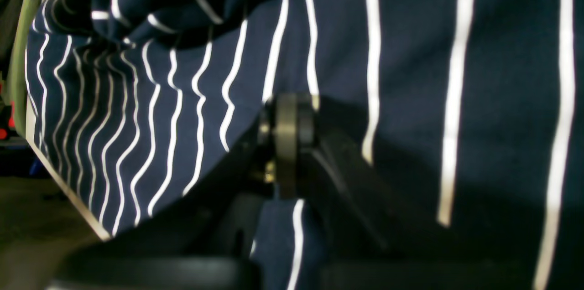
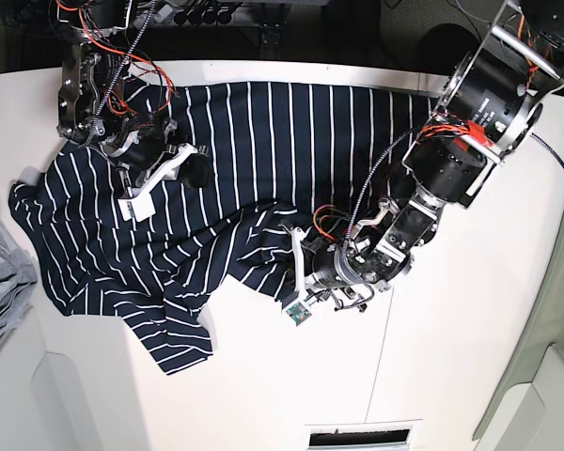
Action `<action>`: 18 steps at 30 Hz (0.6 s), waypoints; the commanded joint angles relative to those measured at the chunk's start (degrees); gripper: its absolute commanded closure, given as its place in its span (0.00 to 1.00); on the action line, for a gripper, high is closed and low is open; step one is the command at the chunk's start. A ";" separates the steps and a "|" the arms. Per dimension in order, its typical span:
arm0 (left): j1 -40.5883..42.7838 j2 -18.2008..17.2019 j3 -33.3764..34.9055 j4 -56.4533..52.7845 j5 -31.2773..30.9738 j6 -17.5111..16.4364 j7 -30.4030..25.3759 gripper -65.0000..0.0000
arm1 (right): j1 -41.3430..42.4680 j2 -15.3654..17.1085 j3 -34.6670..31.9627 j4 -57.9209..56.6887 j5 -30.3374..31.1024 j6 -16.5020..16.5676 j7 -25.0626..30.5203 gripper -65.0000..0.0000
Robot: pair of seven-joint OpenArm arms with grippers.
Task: Layout the t-shirt on the table in an organized manner, then fold the t-shirt properly
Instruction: 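Grasp a fold of the shirt with the left gripper and pull it flat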
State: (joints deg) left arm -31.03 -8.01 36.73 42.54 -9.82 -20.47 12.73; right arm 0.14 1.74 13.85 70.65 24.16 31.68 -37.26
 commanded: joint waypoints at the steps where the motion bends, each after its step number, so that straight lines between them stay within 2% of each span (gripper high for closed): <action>1: -2.27 0.42 -0.31 -0.87 0.13 0.33 -2.19 1.00 | -0.02 0.31 0.07 0.26 -2.16 -0.83 -2.23 1.00; 4: -2.23 1.53 -0.31 -6.54 2.34 0.35 -4.39 1.00 | -0.20 0.28 0.07 0.26 -2.29 -0.83 -2.58 1.00; 7: -2.60 1.11 -0.31 -9.77 3.04 0.72 -5.42 1.00 | -0.52 0.28 0.07 0.26 -2.23 -0.81 -2.64 1.00; 11: -4.35 -0.98 -0.31 -9.86 3.50 3.34 -5.42 1.00 | -1.31 0.31 0.07 0.26 -2.25 -0.81 -2.64 1.00; 18: -6.49 -4.94 -0.31 -9.86 7.80 3.32 -5.42 1.00 | -3.85 0.33 0.07 0.26 -2.36 -0.81 -2.64 1.00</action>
State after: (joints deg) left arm -35.90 -12.53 36.58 32.25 -2.24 -17.39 7.27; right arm -3.14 1.74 13.87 70.94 25.26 31.77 -36.60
